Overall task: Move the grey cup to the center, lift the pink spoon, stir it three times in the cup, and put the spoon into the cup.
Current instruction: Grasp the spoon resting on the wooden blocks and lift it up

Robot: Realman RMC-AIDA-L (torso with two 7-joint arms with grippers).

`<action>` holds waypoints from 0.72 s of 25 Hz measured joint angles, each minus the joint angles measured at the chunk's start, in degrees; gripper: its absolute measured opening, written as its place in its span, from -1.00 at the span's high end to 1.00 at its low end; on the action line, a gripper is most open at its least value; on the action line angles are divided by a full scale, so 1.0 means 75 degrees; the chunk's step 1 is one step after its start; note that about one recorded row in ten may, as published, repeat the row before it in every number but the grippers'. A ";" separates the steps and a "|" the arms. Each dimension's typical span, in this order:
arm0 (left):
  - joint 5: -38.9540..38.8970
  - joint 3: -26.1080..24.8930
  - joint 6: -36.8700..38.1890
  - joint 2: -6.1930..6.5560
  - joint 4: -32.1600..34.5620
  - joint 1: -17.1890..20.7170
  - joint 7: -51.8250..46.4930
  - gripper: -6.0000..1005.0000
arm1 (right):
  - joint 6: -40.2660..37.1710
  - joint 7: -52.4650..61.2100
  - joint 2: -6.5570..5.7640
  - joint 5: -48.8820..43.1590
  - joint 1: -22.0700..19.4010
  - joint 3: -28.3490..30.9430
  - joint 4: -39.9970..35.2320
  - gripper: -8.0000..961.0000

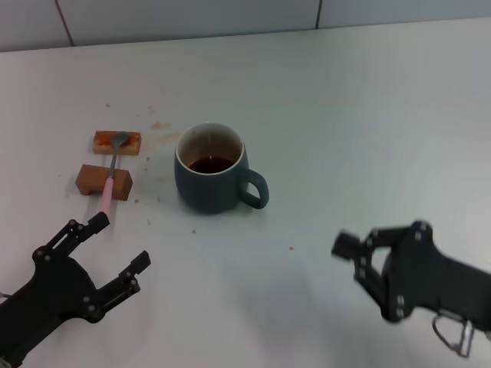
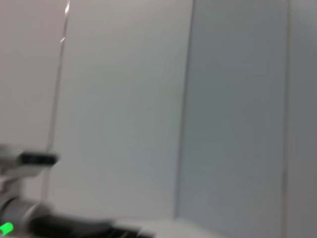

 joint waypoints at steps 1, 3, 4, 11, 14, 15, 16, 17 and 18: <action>0.0000 0.0002 -0.0009 -0.0005 -0.0003 -0.0002 0.0006 -0.65 | 0.0035 0.0286 0.0001 -0.0241 -0.0038 0.0000 -0.0180 0.84; 0.0000 0.0002 -0.0009 -0.0005 -0.0003 -0.0002 0.0006 -0.65 | 0.0146 0.0697 0.0000 -0.0577 -0.0054 0.0000 -0.0440 0.82; 0.0000 0.0002 -0.0009 -0.0005 -0.0003 -0.0002 0.0006 -0.65 | 0.0231 0.0886 0.0000 -0.0726 -0.0039 0.0000 -0.0539 0.81; -0.0001 0.0021 -0.0062 -0.0016 -0.0196 -0.0066 0.0097 -0.65 | 0.1256 0.1118 0.0000 -0.1333 0.0179 -0.0021 -0.0578 0.76; 0.0000 0.0027 -0.0068 -0.0012 -0.0271 -0.0067 0.0214 -0.65 | 0.1427 0.1248 0.0000 -0.1569 0.0282 -0.0023 -0.0576 0.73; 0.0000 0.0028 -0.0070 -0.0010 -0.0298 -0.0067 0.0260 -0.65 | 0.1445 0.1261 0.0001 -0.1603 0.0300 -0.0023 -0.0576 0.72; -0.0001 0.0029 -0.0068 -0.0004 -0.0408 -0.0076 0.0401 -0.65 | 0.1455 0.1265 0.0001 -0.1618 0.0307 -0.0024 -0.0576 0.71; -0.0001 0.0029 -0.0068 -0.0004 -0.0408 -0.0076 0.0401 -0.65 | 0.1458 0.1264 0.0001 -0.1618 0.0305 -0.0024 -0.0578 0.71; -0.0001 0.0030 -0.0055 -0.0003 -0.0412 -0.0077 0.0414 -0.65 | 0.1459 0.1254 0.0001 -0.1617 0.0294 -0.0021 -0.0585 0.70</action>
